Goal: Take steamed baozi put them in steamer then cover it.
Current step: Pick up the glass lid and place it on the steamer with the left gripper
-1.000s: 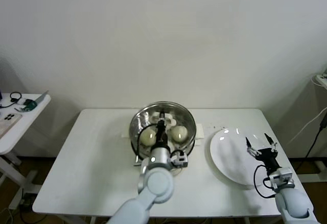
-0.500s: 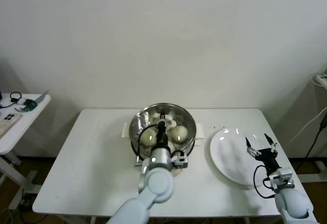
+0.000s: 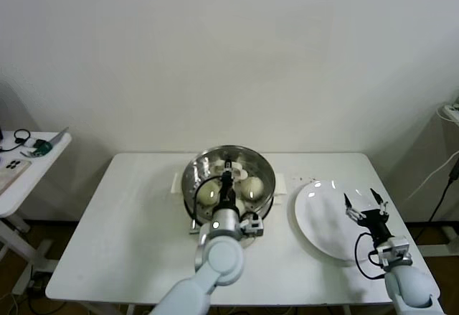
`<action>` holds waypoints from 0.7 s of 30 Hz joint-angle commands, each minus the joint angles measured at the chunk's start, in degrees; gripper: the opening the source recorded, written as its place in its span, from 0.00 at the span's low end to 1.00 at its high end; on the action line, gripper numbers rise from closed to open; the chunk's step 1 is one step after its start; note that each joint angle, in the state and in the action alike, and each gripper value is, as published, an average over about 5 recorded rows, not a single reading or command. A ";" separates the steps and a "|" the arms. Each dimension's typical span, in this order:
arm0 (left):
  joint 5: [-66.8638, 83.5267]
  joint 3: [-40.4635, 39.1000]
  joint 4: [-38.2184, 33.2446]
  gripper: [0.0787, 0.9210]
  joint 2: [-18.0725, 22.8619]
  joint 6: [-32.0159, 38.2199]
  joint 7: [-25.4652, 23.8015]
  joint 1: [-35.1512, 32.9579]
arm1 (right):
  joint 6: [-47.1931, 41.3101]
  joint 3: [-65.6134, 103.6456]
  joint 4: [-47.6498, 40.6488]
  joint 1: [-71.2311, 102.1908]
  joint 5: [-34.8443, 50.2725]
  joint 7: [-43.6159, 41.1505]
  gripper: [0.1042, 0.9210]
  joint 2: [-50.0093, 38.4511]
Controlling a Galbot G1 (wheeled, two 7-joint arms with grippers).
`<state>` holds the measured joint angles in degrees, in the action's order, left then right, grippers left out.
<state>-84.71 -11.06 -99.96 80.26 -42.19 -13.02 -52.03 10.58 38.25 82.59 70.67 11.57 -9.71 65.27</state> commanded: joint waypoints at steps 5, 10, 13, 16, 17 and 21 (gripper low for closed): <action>0.09 0.11 0.32 0.08 -0.14 -2.81 0.44 -0.60 | 0.10 0.24 -0.03 -0.07 -0.04 -0.26 0.88 0.50; -0.32 0.08 0.12 0.09 -0.25 -2.76 0.37 -0.78 | 0.13 0.34 -0.03 -0.11 -0.06 -0.38 0.88 0.68; -0.21 0.05 -0.35 0.13 -0.47 -2.79 0.41 -0.94 | 0.12 0.39 -0.13 -0.16 -0.07 -0.52 0.88 0.73; 0.15 -0.01 -1.31 0.22 -0.89 -2.81 0.41 -1.10 | 0.07 0.49 -0.26 -0.19 0.03 -0.93 0.88 0.70; 0.31 -0.03 -1.71 0.27 -1.04 -2.81 0.41 -1.15 | 0.00 0.54 -0.27 -0.18 0.04 -1.08 0.88 0.67; 1.15 -0.15 -4.00 0.40 -1.92 -2.81 0.32 -1.33 | -0.70 0.70 0.07 -0.13 0.35 -1.36 0.88 0.48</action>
<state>-84.50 -11.15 -101.17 79.23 -42.21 -12.49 -53.15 10.61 38.82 82.27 70.52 11.53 -10.59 65.89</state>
